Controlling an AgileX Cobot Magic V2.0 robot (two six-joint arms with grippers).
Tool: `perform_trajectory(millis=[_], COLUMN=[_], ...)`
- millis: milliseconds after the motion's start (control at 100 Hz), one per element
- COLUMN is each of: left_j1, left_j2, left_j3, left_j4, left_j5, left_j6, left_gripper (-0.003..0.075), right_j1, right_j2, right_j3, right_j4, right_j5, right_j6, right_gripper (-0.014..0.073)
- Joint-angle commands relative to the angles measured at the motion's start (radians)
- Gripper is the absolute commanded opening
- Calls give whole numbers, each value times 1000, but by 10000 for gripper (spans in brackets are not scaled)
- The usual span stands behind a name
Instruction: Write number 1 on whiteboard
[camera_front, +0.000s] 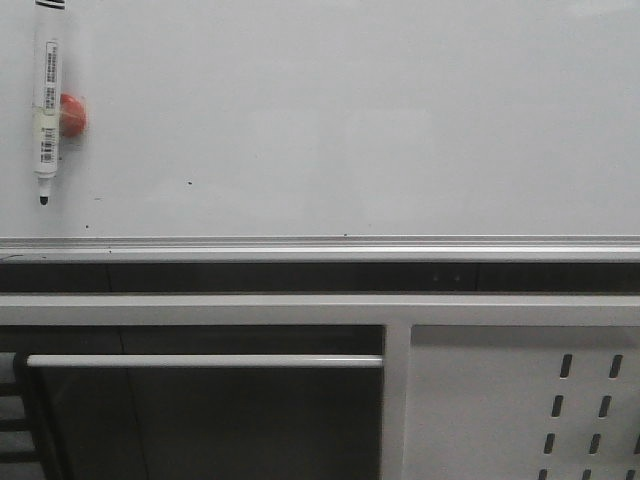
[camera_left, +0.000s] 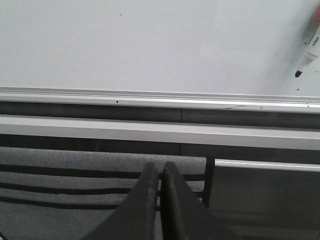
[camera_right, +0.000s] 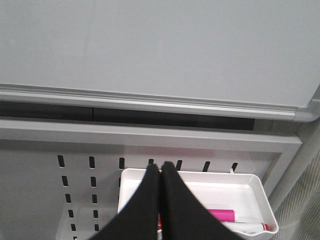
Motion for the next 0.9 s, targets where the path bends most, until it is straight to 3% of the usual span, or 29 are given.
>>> perform_trajectory(millis=[0,80,300,420,590,750,820,890], left_j1=[-8,-8,-8,-8,-8,-8,-8,-8], left_j2=[-27,-27,-27,-27,-27,-27,-27,-27], left_j3=[23,23,23,23,23,23,23,16], left_j4=[7,7,-11,-11,-11,-11,-19,-76], left_j5=[-85,-160,-565,-709,-796,-814,-842,-859], left_j6=[0,0,0,0,0,-2,-15,-121], left_gripper=[-18,-18,-18,-18,-18,-18,-18,-18], right_j1=[-5,-3,14,14,14,14,14,14], right_j2=[-16,-16,-16,-16,-16,-16,-16,-16], right_j3=[27,27,27,27,27,27,27,27], right_j4=[-18,-18,-18,-18,-18,-11,-10,-10], right_j5=[-37,-111,-481,-623,-808,-865,-887,-938], right_j6=[0,0,0,0,0,1,81,205], right_gripper=[-71,-71,-71,-71,-71,-71,-71,-71])
